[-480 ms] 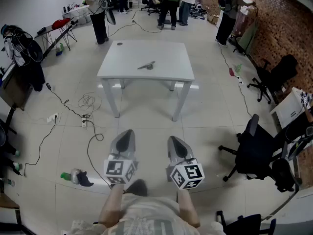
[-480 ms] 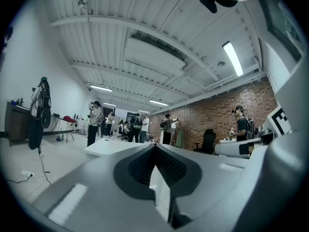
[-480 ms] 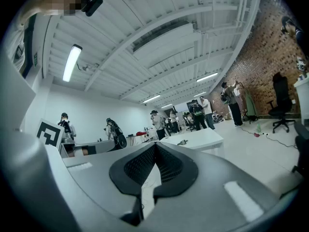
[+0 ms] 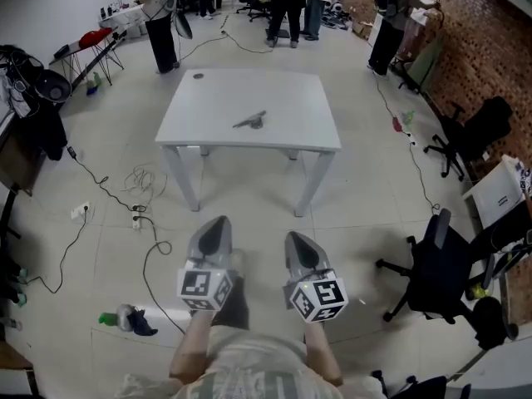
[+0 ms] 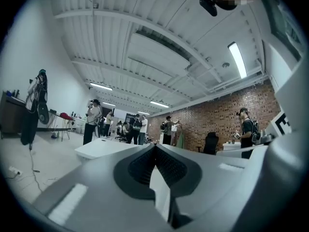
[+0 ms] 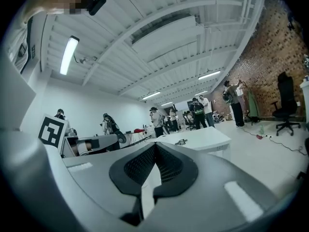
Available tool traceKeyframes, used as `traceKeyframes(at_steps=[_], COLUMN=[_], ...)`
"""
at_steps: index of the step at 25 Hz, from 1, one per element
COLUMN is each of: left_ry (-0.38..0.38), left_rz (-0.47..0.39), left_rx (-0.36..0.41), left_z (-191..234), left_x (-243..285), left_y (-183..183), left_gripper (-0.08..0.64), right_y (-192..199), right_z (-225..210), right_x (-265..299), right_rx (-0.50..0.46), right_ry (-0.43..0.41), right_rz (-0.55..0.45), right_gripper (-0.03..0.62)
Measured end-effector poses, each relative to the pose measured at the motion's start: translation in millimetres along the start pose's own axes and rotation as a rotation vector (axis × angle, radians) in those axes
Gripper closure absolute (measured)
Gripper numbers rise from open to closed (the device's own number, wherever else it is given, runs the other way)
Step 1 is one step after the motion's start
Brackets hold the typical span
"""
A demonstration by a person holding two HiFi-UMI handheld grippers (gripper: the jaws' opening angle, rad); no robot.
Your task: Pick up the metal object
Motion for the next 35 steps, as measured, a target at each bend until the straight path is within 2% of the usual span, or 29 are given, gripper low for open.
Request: traceKeyframes(at_steps=[3,9,12,14,16,21,26,35], left_ry=[0.030,0.067,0.111,0.125,0.121,0.152,0.119,0.102], left_rz=[-0.040,-0.072,-0.071,-0.056,-0.039,-0.037,-0.015,0.030], left_rx=[-0.023,0.059,0.115,0.100,0.063,0.066,0.050,0.074], left_z=[29.8,87.5,116.9,131.8,135.0,141.1,161.0,168.3], left_x=[53.8,185.5,244.0,274.1,295.7,341.9,361.9,395.1], left_y=[-14.7,-57.7,-71.7,-72.2,-65.8,-64.2,-53.9,-42.1], left_gripper=[0.560,0.560,0.560,0.559,0.560,0.560,0.560,0.559], right_y=[-9.6,-59.5,-79.2,-85.9,-83.5,-84.6,-80.4,-79.6], right_z=[-16.6,-39.3,-45.8,-51.7,-62.3,-82.7,-95.1,-116.7], right_x=[60.5,199.3,266.4,296.8,313.7,353.2,378.9,415.4], right_rx=[-0.013,-0.037,-0.045,-0.067,-0.085,-0.091,-0.062,-0.025], right_ry=[0.015,0.013,0.021,0.040,0.060,0.073,0.061,0.056], right_rz=[0.011,-0.053,-0.081,-0.062,-0.016,0.013,0.017,0.007], right_gripper=[0.580,0.580,0.580,0.580,0.580,0.580,0.580,0.580])
Point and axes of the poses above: the fingertips, and each gripper's own axes: x forward along the fingers, z to its left, y out of its underside, the point moved 7 cm from there along -x, backward along the fingers, and after that the axes turned 4 degrees about -x, right-handed, at the moved point
